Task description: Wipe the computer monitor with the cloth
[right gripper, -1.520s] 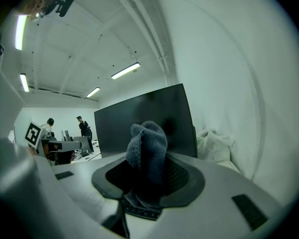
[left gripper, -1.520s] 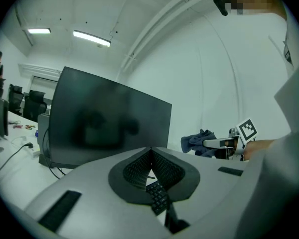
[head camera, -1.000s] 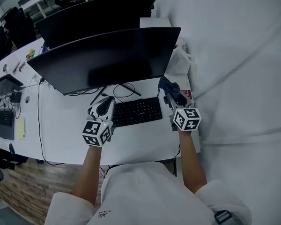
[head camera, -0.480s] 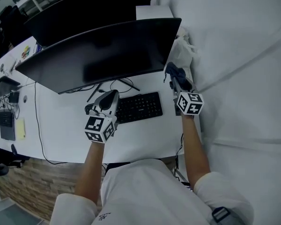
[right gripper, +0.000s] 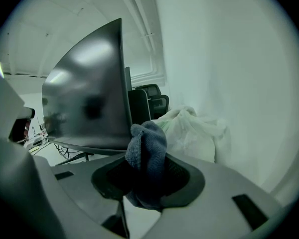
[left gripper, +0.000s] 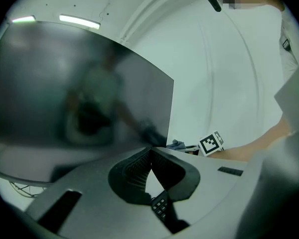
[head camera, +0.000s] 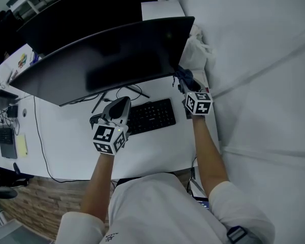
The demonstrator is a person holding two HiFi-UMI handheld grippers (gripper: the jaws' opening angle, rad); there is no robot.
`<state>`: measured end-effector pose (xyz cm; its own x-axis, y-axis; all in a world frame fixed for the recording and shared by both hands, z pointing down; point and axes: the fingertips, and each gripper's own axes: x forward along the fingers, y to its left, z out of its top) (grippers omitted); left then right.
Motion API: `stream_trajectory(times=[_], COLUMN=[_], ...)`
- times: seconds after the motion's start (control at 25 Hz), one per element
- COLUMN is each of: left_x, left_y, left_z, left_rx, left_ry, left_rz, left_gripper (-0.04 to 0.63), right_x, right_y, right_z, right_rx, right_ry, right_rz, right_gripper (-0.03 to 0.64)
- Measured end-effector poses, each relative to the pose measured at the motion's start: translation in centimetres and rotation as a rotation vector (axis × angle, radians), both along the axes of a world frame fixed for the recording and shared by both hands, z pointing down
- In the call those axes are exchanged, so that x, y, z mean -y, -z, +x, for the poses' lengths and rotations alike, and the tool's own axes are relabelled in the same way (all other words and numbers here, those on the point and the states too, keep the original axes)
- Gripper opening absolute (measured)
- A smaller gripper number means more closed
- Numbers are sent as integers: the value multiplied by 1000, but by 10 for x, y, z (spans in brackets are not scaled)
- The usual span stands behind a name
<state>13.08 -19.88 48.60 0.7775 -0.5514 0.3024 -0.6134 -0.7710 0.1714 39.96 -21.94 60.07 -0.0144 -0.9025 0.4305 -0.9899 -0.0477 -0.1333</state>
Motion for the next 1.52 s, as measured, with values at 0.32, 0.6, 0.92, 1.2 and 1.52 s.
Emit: stream_trajectory(times=[0.32, 0.6, 0.92, 1.2, 1.52], left_x=[-1, 0, 0, -5, -15], left_y=[-2, 2, 12, 24, 39], left_z=[0, -1, -2, -11, -19], left_rx=[24, 25, 1, -14, -34], left_ry=[4, 1, -4, 0, -2], left_rz=[-7, 5, 21, 42, 71], left_gripper=[6, 6, 6, 6, 6], right_x=[7, 11, 19, 20, 24], right_y=[-7, 13, 76, 141, 223], right_z=[-11, -9, -8, -12, -14], right_rx=[52, 77, 44, -7, -73], right_ry=[39, 64, 92, 115, 138], right_rz=[9, 72, 190, 291, 399], right_gripper=[153, 153, 153, 153, 153])
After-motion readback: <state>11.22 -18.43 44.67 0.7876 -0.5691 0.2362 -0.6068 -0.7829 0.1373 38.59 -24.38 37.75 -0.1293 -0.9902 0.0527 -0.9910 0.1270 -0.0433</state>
